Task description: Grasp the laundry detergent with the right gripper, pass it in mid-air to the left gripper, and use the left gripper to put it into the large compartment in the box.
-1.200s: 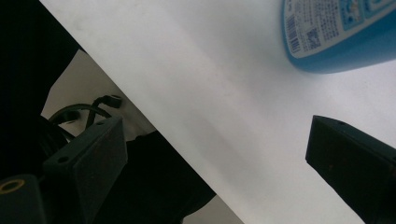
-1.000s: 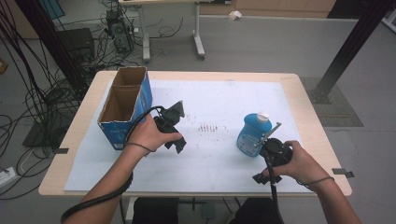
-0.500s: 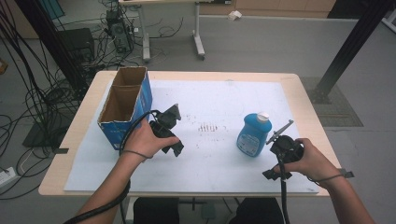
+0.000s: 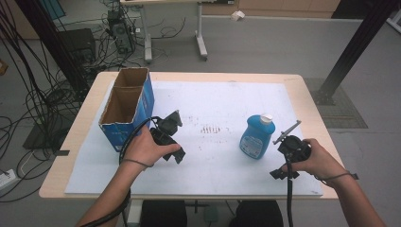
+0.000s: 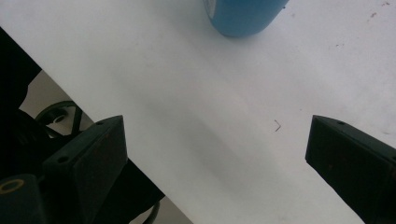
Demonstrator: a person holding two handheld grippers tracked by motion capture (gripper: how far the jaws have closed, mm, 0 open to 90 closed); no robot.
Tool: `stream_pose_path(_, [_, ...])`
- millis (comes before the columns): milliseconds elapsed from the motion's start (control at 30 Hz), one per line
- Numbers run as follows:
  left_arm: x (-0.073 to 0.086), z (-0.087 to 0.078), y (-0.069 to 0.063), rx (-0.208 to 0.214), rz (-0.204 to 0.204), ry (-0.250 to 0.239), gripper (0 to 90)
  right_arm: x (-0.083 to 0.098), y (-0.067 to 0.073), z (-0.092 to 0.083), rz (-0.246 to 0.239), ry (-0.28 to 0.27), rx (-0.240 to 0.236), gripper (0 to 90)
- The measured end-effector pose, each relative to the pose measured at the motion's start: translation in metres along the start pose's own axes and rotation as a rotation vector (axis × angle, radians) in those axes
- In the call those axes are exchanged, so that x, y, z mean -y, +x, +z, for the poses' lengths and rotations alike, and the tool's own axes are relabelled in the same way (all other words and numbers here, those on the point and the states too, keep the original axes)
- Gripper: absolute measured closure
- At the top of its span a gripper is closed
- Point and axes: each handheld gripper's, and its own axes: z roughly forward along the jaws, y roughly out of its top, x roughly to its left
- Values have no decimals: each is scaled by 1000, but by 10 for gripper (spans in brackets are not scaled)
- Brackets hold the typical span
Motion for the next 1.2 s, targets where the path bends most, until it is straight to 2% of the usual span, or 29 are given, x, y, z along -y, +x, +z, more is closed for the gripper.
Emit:
stream_pose_path(267, [5, 8, 0, 0, -2, 13, 90, -1, -8, 4, -4, -9, -10, 54])
stream_pose_path(533, [3, 8, -2, 6, 1, 6, 90, -3, -16, 5, -19, -28, -31, 54])
stream_pose_path(700, [2, 5, -2, -9, -8, -6, 91, -1, -17, 9, -18, -34, -27, 54])
stream_pose_path(900, [5, 5, 0, -2, -20, -13, 90, 0, -15, 14, -18, -43, -32, 54])
stream_pose_path(1200, [7, 5, 1, -4, -7, -6, 90, 3, -16, 19, 2, -75, -23, 55])
